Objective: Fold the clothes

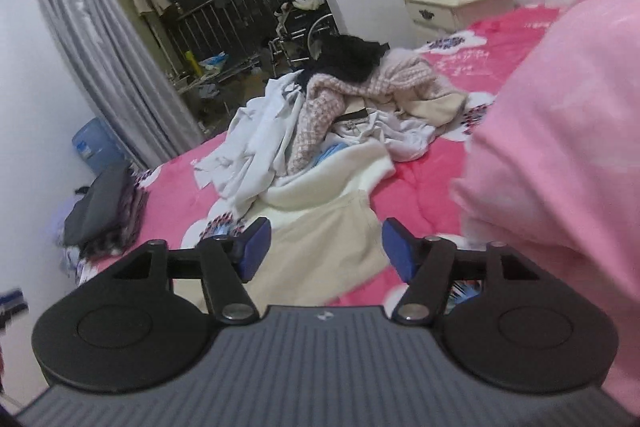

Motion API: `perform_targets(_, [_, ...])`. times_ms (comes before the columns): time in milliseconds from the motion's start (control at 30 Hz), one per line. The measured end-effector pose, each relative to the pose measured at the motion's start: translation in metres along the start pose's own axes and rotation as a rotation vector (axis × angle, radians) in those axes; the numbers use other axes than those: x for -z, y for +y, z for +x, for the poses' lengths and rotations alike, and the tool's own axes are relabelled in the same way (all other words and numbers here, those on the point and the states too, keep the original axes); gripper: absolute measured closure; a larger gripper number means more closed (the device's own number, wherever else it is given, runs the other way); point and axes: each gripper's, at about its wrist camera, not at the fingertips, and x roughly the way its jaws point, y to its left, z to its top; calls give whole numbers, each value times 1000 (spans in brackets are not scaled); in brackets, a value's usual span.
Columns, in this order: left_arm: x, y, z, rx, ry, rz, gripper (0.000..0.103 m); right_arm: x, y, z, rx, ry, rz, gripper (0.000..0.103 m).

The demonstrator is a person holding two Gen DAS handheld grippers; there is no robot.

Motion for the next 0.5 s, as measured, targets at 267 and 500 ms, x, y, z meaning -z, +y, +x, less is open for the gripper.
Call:
perform_targets(267, [26, 70, -101, -362, 14, -21, 29, 74, -15, 18, 18, 233, 67, 36])
perform_targets(500, [50, 134, -197, -700, 94, -53, 26, 135, -26, 35, 33, 428, 121, 37])
